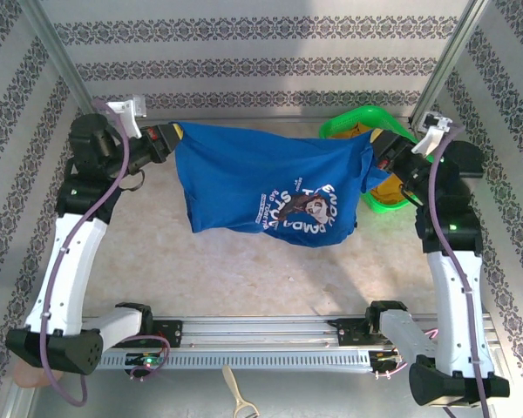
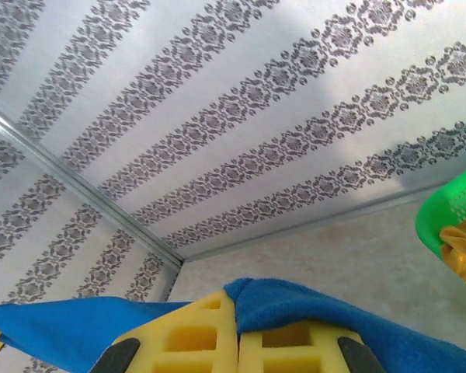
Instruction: Fold the inside-out t-shirt
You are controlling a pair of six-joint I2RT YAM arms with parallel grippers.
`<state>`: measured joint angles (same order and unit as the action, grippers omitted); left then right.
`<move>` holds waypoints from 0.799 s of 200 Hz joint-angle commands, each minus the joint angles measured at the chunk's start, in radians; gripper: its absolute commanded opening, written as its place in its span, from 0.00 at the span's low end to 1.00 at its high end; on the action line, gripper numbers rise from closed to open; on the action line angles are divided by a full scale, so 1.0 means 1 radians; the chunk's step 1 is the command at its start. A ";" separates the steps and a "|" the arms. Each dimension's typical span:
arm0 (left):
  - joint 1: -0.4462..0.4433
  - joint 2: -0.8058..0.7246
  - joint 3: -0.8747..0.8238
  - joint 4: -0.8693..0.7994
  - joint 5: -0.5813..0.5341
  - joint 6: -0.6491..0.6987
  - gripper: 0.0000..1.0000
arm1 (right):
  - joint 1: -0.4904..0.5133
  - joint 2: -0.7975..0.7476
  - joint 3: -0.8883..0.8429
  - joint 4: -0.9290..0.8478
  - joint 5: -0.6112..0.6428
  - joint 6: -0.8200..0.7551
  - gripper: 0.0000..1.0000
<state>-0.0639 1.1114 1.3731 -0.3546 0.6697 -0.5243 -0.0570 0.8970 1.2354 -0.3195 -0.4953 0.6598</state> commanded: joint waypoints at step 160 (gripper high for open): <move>0.012 0.470 -0.527 0.194 -0.005 -0.018 0.04 | -0.004 0.050 -0.484 0.043 0.346 -0.131 0.00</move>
<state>-0.0631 1.5787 0.8356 -0.3035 0.6483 -0.5606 -0.0566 0.9871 0.7513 -0.3408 -0.2325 0.5659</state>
